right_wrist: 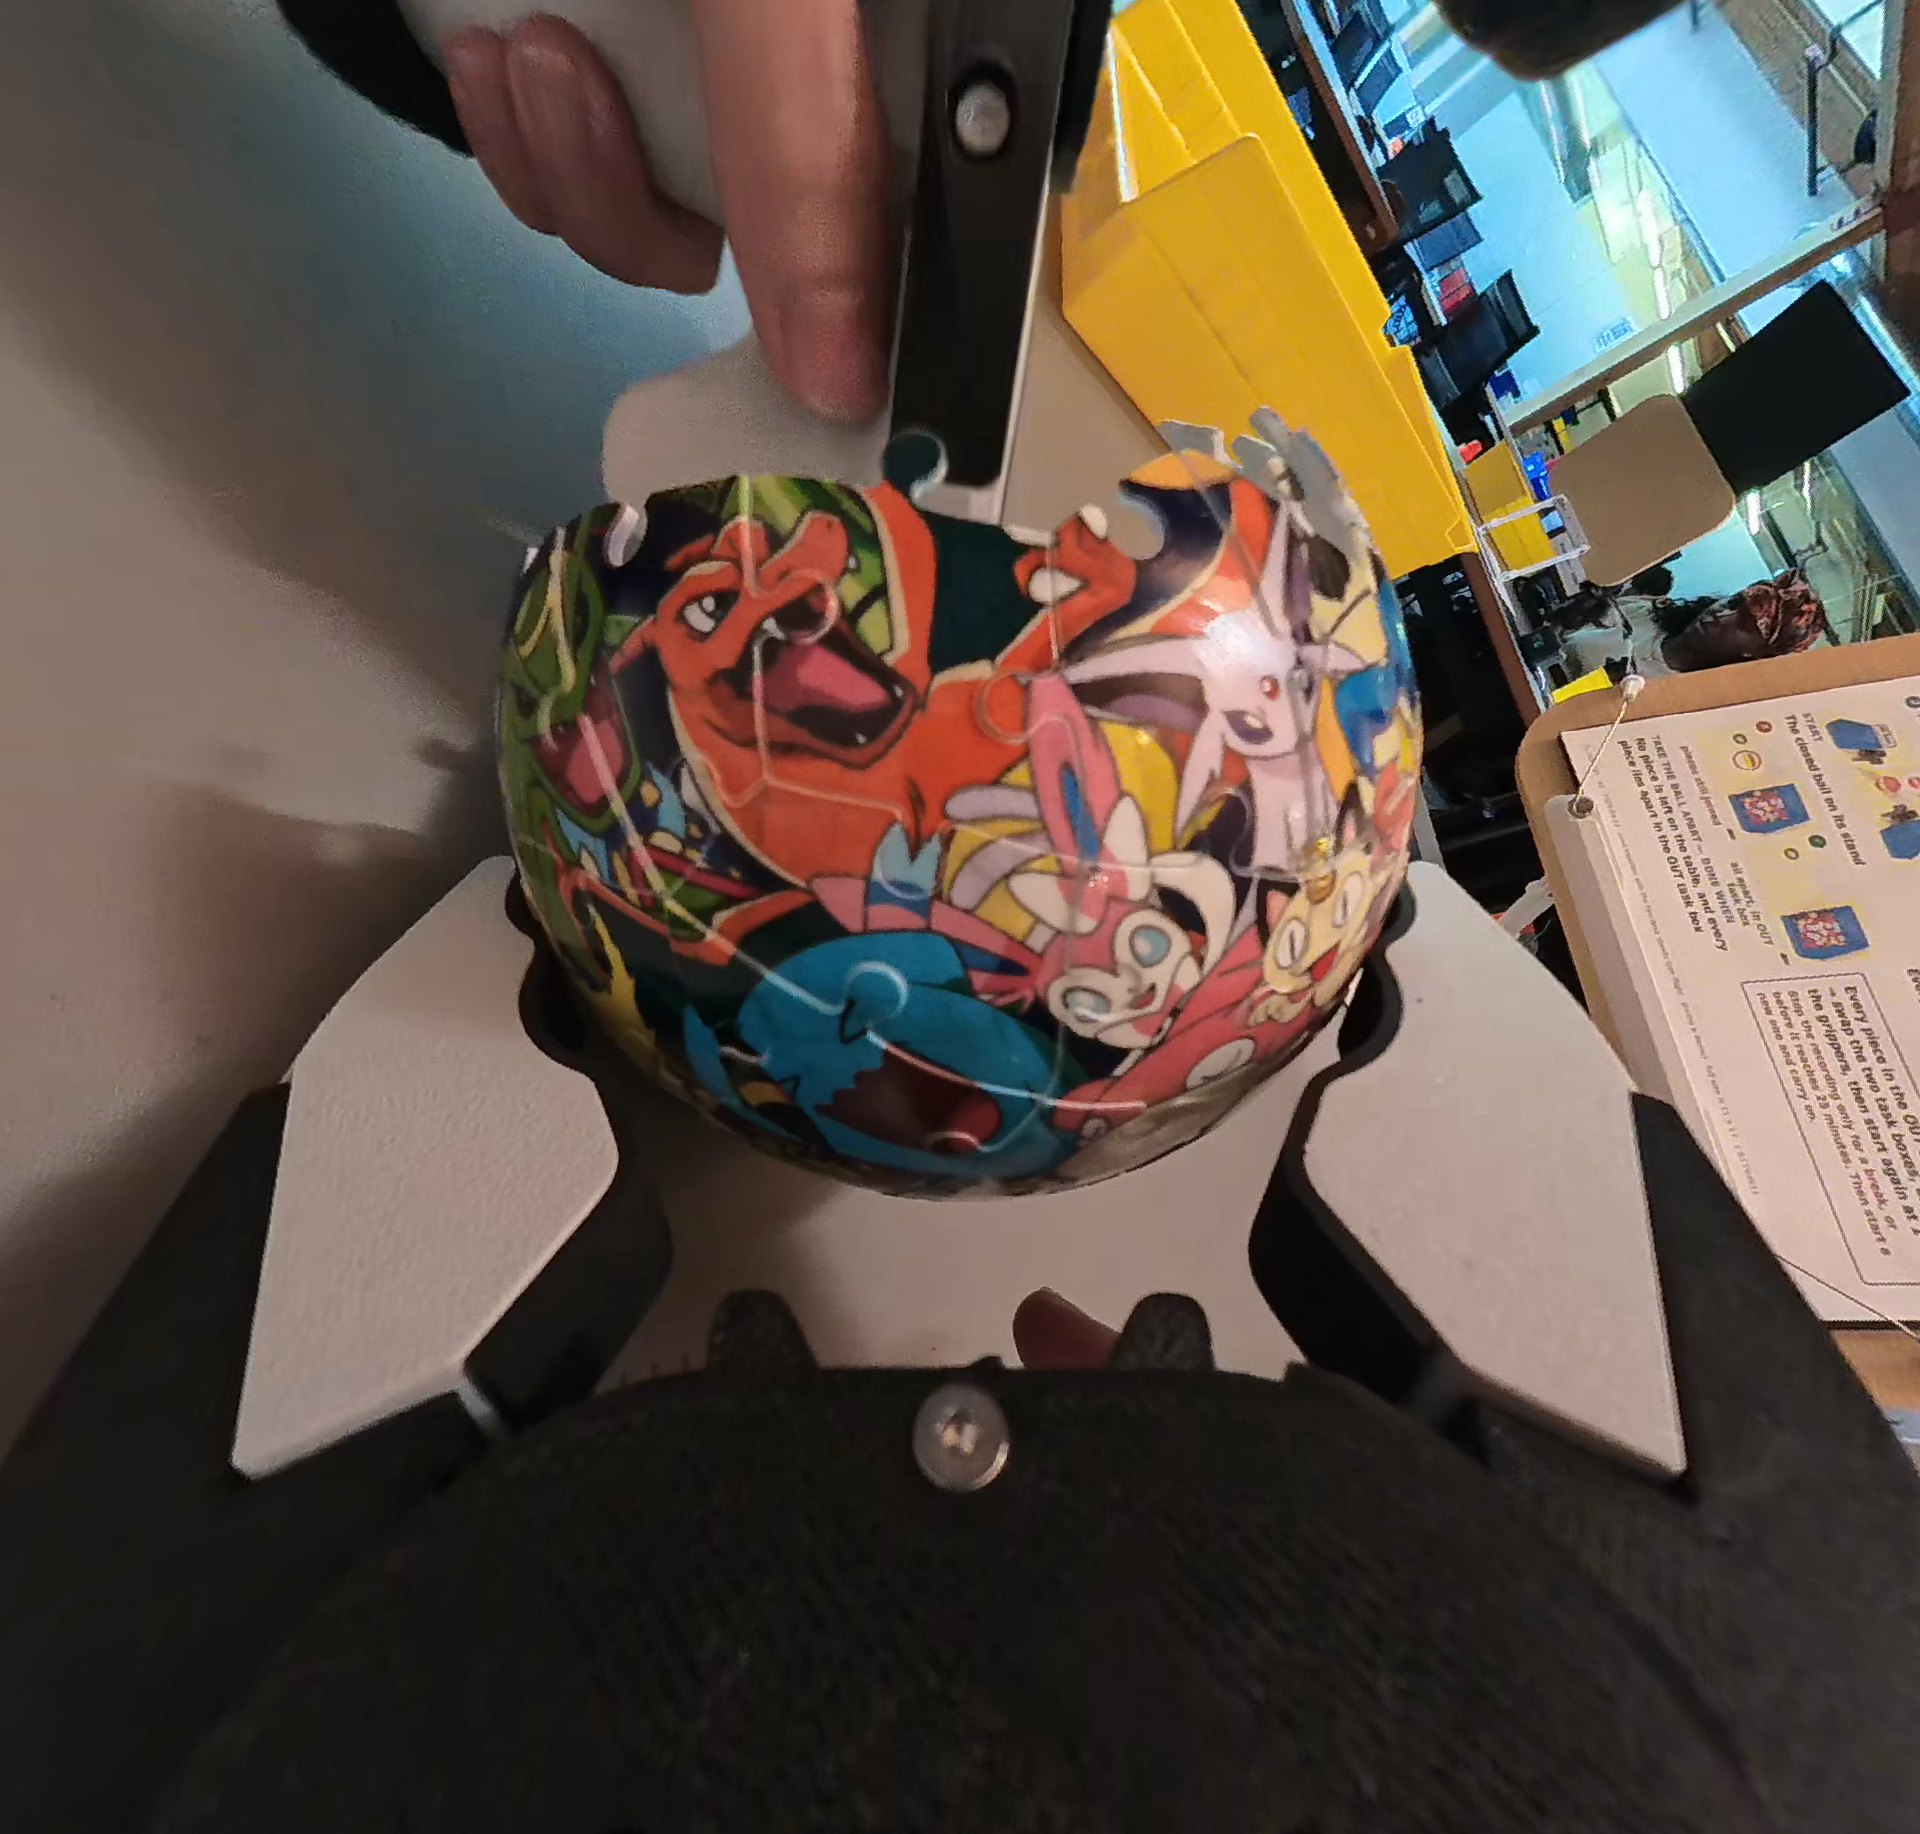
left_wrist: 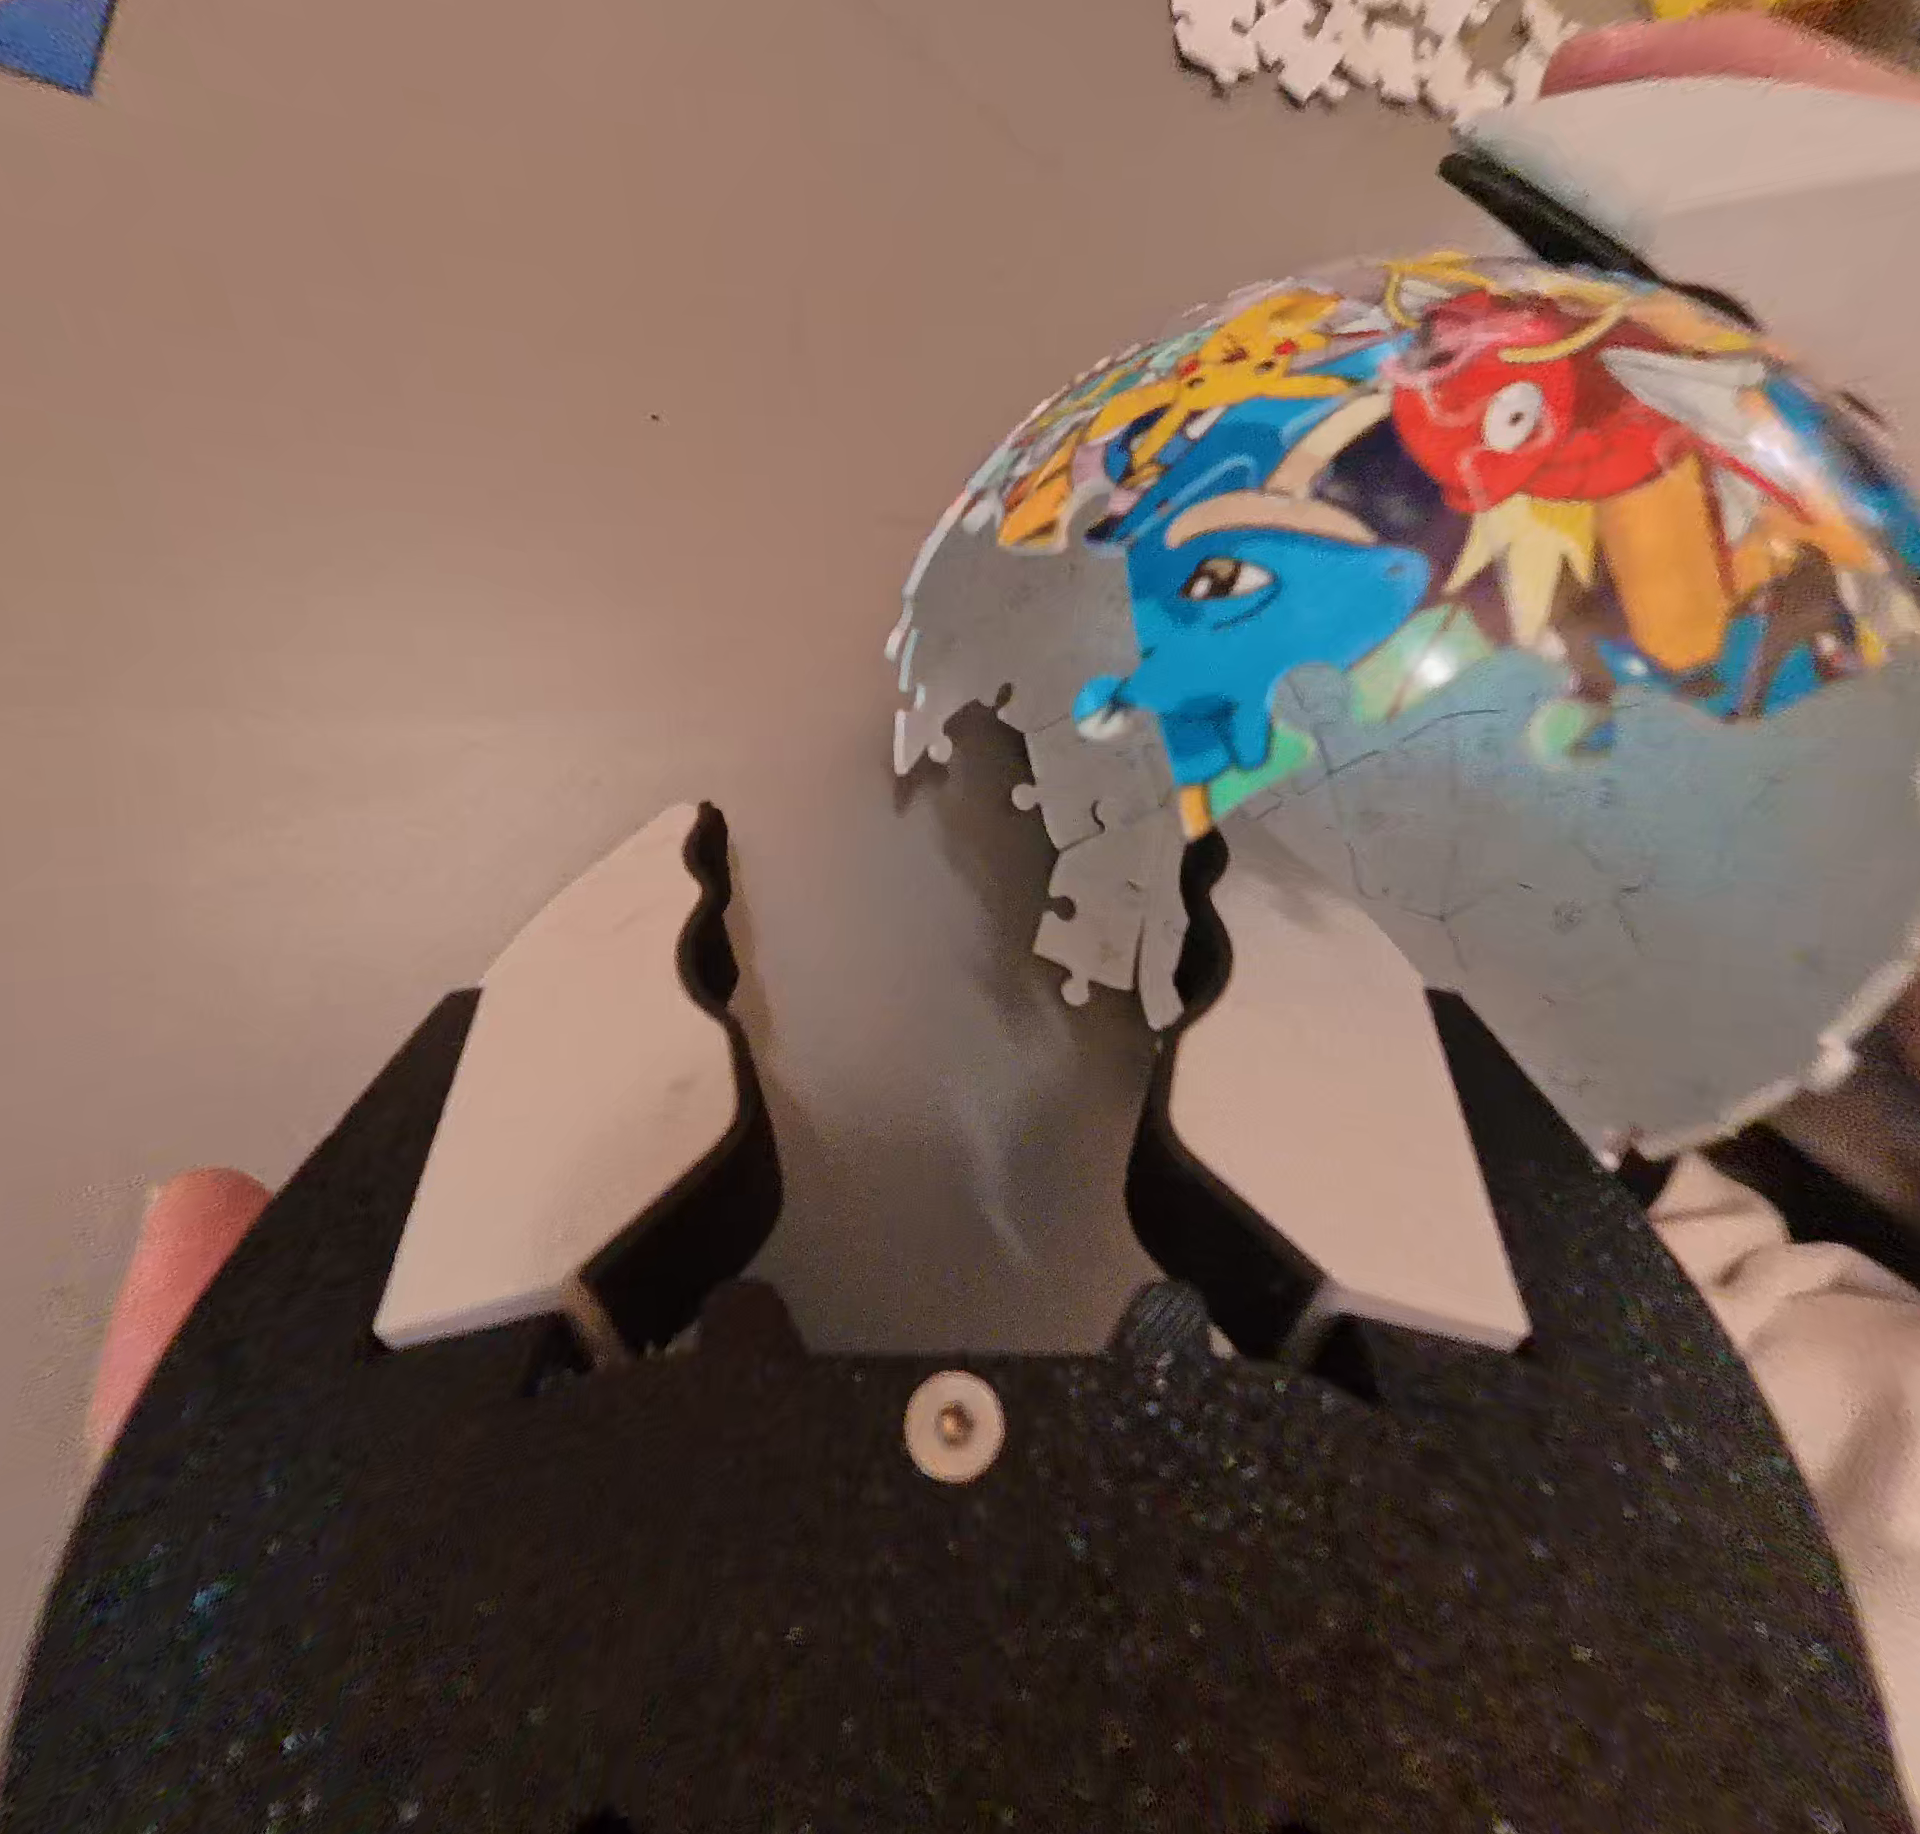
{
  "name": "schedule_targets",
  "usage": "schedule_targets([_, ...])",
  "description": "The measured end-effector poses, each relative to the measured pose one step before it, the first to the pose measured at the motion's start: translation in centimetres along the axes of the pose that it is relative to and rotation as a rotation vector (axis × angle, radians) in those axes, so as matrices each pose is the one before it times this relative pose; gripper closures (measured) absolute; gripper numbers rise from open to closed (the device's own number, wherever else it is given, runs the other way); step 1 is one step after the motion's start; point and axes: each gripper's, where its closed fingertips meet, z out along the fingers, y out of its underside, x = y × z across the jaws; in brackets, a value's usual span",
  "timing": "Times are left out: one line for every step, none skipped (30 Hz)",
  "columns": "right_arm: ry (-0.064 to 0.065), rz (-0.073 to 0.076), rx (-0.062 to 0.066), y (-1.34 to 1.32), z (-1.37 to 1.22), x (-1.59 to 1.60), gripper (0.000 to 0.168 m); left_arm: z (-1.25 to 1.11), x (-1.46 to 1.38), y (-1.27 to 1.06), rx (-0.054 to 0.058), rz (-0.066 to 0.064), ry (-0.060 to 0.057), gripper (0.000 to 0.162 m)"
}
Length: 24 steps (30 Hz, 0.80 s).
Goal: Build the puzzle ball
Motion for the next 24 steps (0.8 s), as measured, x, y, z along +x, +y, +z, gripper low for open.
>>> schedule_targets([-0.0001,0.0027,0.0016,0.006,-0.01,0.005,0.025,-0.127,0.096,0.207,0.0026,-0.0146,0.0161,0.079])
schedule_targets([-0.0001,0.0029,0.002,0.0,-0.006,0.005,0.025,0.017,-0.127,0.312,-0.0088,-0.0069,-0.0031,0.079])
schedule_targets([-0.0002,0.0016,0.0027,-0.002,-0.007,0.001,0.025,0.154,-0.286,0.352,-0.0181,0.0024,-0.0212,0.077])
schedule_targets([-0.0006,0.0003,0.0032,-0.022,-0.018,-0.015,0.025,0.178,-0.193,0.233,-0.015,0.0175,-0.0251,0.076])
schedule_targets([-0.0001,0.0006,0.0028,-0.017,-0.017,0.006,0.025,0.131,-0.032,0.037,-0.0081,0.0276,-0.0231,0.076])
schedule_targets([0.0003,0.0021,0.001,0.004,-0.006,-0.003,0.025,0.168,-0.004,0.139,-0.0225,0.0267,-0.025,0.075])
schedule_targets([0.0002,0.0009,0.0003,0.004,0.0,0.003,0.025,0.189,-0.017,0.098,-0.0219,0.0344,-0.0284,0.075])
schedule_targets([0.0005,-0.0017,0.0006,-0.015,-0.006,-0.008,0.025,0.203,-0.06,0.077,-0.0202,0.0337,-0.0308,0.074])
schedule_targets([0.0007,-0.0029,0.0,-0.024,-0.006,-0.009,0.025,0.204,-0.158,0.0,-0.0141,0.0256,-0.0334,0.074])
schedule_targets([0.0004,-0.003,0.0,-0.024,-0.006,-0.013,0.026,0.22,-0.098,-0.038,-0.009,0.0202,-0.0254,0.072])
schedule_targets([-0.0003,-0.0023,0.0,-0.002,0.002,-0.018,0.025,0.199,0.02,-0.07,-0.0034,0.0158,-0.0129,0.072])
schedule_targets([0.0001,-0.0014,0.001,-0.027,-0.007,-0.009,0.026,0.132,-0.019,-0.055,-0.0009,0.0106,-0.012,0.074])
schedule_targets([-0.0001,0.0001,-0.0001,0.001,-0.001,-0.001,0.026,0.068,-0.024,-0.004,-0.0035,0.0072,-0.0087,0.074])
schedule_targets([-0.0002,0.0002,0.0004,-0.004,-0.006,-0.008,0.026,0.033,-0.017,0.025,-0.0041,0.0049,-0.006,0.074])
schedule_targets([-0.0001,0.0007,0.0004,0.01,-0.001,0.005,0.026,0.017,0.003,0.007,-0.0031,0.0042,-0.004,0.074])
schedule_targets([-0.0005,0.0014,0.0006,-0.007,0.008,0.0,0.026,0.016,0.002,0.002,-0.0019,0.0013,-0.0017,0.074])
schedule_targets([-0.0006,0.0018,0.0007,0.008,-0.005,0.004,0.026,0.003,0.014,-0.001,-0.0011,-0.0007,-0.0003,0.074])
schedule_targets([0.0,0.0016,0.0007,0.007,0.001,0.0,0.026,0.006,-0.003,-0.007,-0.0007,-0.0005,-0.0007,0.075])
schedule_targets([0.0004,0.0009,0.0005,0.003,-0.013,0.013,0.026,0.007,0.003,-0.009,-0.0005,0.0009,-0.0002,0.075])
schedule_targets([0.0003,0.0004,0.0006,-0.007,-0.005,-0.003,0.026,0.016,0.012,-0.004,-0.0004,0.0025,0.0006,0.075])
schedule_targets([0.0,0.0014,0.0006,0.016,-0.002,0.008,0.026,0.009,0.019,-0.008,-0.0017,0.0035,0.0007,0.075])
schedule_targets([0.0,0.002,0.0007,0.001,-0.003,0.004,0.026,0.0,0.002,0.012,-0.0054,0.0034,0.0014,0.075])
schedule_targets([-0.0006,0.0004,0.0012,0.0,-0.005,-0.002,0.026,0.009,0.009,0.003,-0.0085,0.006,0.0028,0.075])
schedule_targets([-0.0006,-0.0002,0.0016,-0.012,0.0,-0.005,0.026,0.018,0.014,-0.031,-0.0082,0.0107,0.0041,0.075])
